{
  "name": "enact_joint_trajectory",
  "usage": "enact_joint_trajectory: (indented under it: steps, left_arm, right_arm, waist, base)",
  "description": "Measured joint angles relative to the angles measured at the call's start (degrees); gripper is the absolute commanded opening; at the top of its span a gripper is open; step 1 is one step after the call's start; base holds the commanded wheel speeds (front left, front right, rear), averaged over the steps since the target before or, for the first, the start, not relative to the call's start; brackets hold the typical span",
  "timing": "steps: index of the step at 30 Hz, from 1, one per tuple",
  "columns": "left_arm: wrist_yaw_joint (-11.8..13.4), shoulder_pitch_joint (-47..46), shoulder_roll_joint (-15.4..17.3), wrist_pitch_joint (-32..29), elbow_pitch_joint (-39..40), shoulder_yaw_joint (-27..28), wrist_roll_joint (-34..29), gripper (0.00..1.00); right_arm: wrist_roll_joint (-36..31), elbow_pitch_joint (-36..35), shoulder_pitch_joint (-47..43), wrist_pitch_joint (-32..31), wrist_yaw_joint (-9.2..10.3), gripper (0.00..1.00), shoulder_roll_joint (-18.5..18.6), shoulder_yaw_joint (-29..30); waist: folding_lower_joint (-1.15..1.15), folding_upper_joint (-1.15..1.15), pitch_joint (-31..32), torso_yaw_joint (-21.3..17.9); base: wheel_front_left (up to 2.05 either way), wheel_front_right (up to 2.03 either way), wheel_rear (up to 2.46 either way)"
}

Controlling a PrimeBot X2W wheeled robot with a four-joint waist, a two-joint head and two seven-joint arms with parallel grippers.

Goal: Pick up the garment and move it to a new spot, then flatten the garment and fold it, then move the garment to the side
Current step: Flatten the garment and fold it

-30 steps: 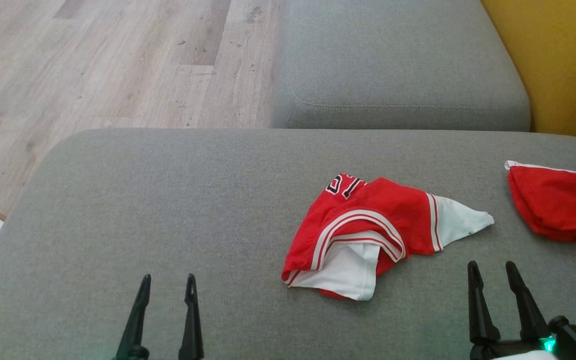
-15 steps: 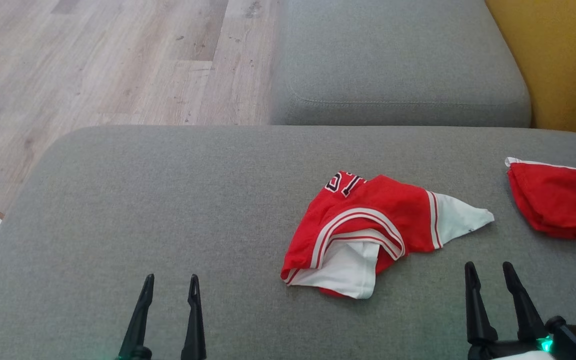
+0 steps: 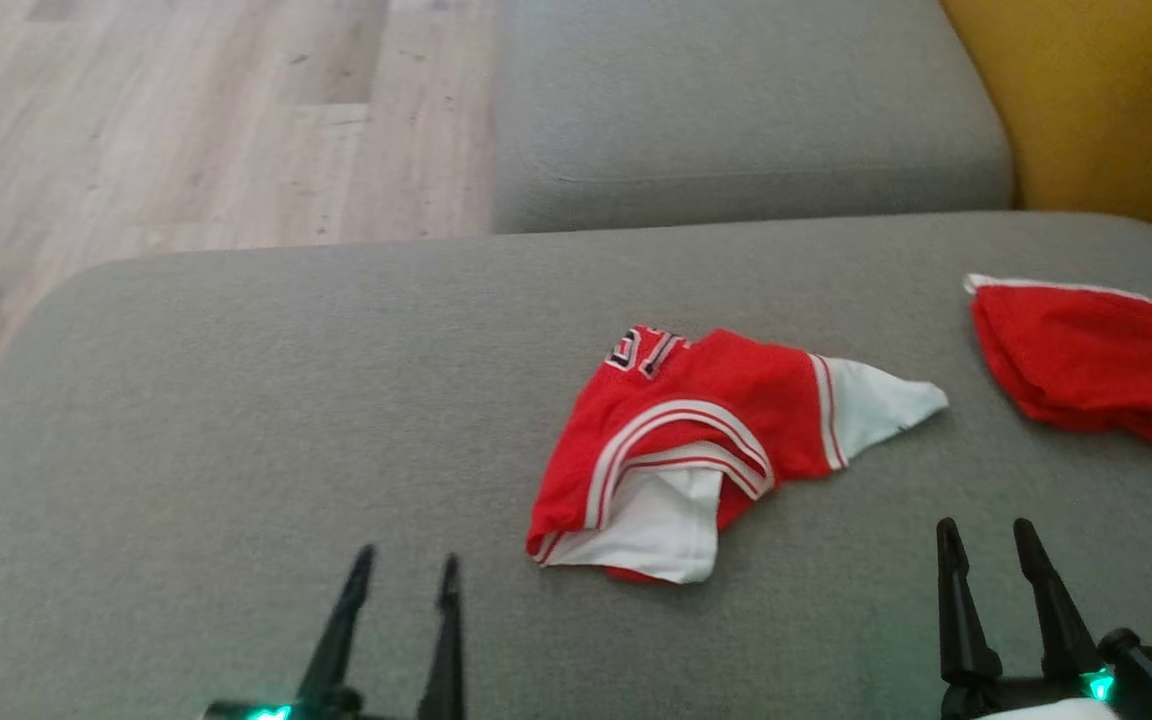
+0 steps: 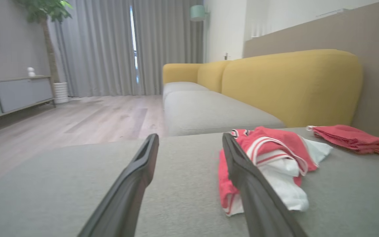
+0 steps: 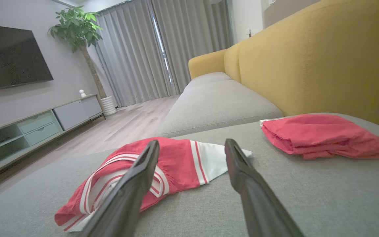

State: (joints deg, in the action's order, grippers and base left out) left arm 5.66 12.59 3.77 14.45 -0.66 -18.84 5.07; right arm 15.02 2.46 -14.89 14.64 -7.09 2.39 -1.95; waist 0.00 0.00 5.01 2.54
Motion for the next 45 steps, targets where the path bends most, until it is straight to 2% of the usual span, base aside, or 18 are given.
enact_joint_trajectory:
  steps: [4, 7, 13, 17, 18, 19, 20, 25, 32, 33, 34, 35, 40, 45]
  left_arm:
    - [-1.5, -6.2, 0.0, 0.0, -3.4, -5.4, 0.5, 1.00]
    - [-3.5, -14.2, 0.0, -1.0, -9.5, -11.3, -0.6, 1.00]
    - [-6.3, -33.3, -0.5, -12.5, -17.3, -24.0, 1.5, 1.00]
    - [-6.1, -44.1, -0.8, -19.2, -22.2, -30.8, 6.2, 1.00]
    - [-6.1, -44.1, -0.8, -19.2, -22.2, -30.8, 6.2, 1.00]
    - [-5.6, -47.7, -0.8, -22.9, -25.5, -34.2, 7.5, 1.00]
    - [-5.5, -48.7, -0.7, -24.0, -26.2, -35.3, 9.0, 1.00]
    - [-3.2, -53.5, -0.9, -26.5, -31.5, -40.0, 14.1, 1.00]
    - [-0.6, -60.7, -0.9, -27.3, -41.4, -44.4, 15.3, 1.00]
    - [-0.6, -61.4, -0.9, -27.3, -42.5, -44.5, 16.2, 0.75]
    - [-0.6, -61.8, -0.9, -27.3, -43.4, -44.7, 17.5, 0.43]
    - [-0.6, -62.1, -0.9, -27.2, -44.1, -45.1, 18.3, 0.00]
    - [-1.1, -63.6, -1.5, -25.8, -46.9, -46.7, 22.4, 0.00]
    - [-1.3, -63.7, -1.0, -19.2, -46.5, -47.7, 26.6, 0.00]
  right_arm:
    - [-0.5, -0.7, 0.1, 0.0, 0.00, 1.00, 0.0, 0.0]
    - [-0.5, -1.0, 0.3, 0.0, 0.00, 1.00, 0.0, -0.3]
    - [-0.5, -1.7, 2.6, 0.0, 0.00, 1.00, 0.0, -0.4]
    - [-0.4, -1.8, 6.1, 0.0, 0.00, 1.00, 0.0, -2.1]
    - [-0.4, -1.8, 6.1, 0.0, 0.00, 1.00, 0.0, -2.1]
    - [-0.2, -1.9, 7.1, 0.0, 0.00, 1.00, 0.0, -2.9]
    - [0.1, -2.0, 7.4, 0.0, 0.00, 1.00, 0.0, -3.1]
    - [1.1, -2.6, 7.8, 0.0, 0.00, 1.00, 0.0, -3.3]
    - [1.7, -2.7, 11.2, 0.0, 0.00, 1.00, 0.0, -3.8]
    - [1.7, -2.7, 11.4, 0.0, 0.00, 1.00, 0.0, -3.9]
    - [1.7, -2.7, 11.4, 0.0, 0.00, 1.00, 0.0, -4.1]
    - [1.7, -2.7, 11.5, 0.0, 0.00, 1.00, 0.0, -4.2]
    - [1.7, -2.3, 11.9, 0.0, 0.00, 1.00, 0.0, -4.7]
    - [1.7, -1.9, 11.9, 0.0, 0.00, 1.00, 0.0, -4.4]
  waist:
    - [0.00, 0.00, -1.3, -3.1]
    - [0.00, 0.00, -2.6, -5.8]
    - [0.01, 0.00, -7.3, -10.7]
    - [0.02, 0.00, -11.0, -14.0]
    - [0.02, 0.00, -11.0, -14.0]
    - [0.01, 0.00, -12.5, -15.8]
    - [0.01, 0.00, -13.3, -16.7]
    - [0.01, 0.00, -17.7, -19.8]
    - [0.02, 0.00, -22.5, -22.0]
    - [0.02, 0.00, -23.0, -22.3]
    - [0.01, 0.00, -23.5, -22.6]
    - [0.01, 0.00, -23.9, -22.9]
    - [0.01, 0.00, -24.2, -23.5]
    - [0.00, 0.00, -22.0, -22.8]
  base:
    - [0.00, 0.00, 0.00]
    - [0.00, 0.00, 0.00]
    - [0.00, 0.00, 0.00]
    - [0.00, 0.00, 0.00]
    - [0.00, 0.00, 0.00]
    - [0.00, 0.00, 0.00]
    - [0.00, 0.00, 0.00]
    - [0.00, 0.00, 0.00]
    - [0.00, 0.00, 0.00]
    - [0.00, 0.00, 0.00]
    - [0.00, 0.00, 0.00]
    - [0.00, 0.00, 0.00]
    - [0.00, 0.00, 0.00]
    - [0.00, 0.00, 0.00]
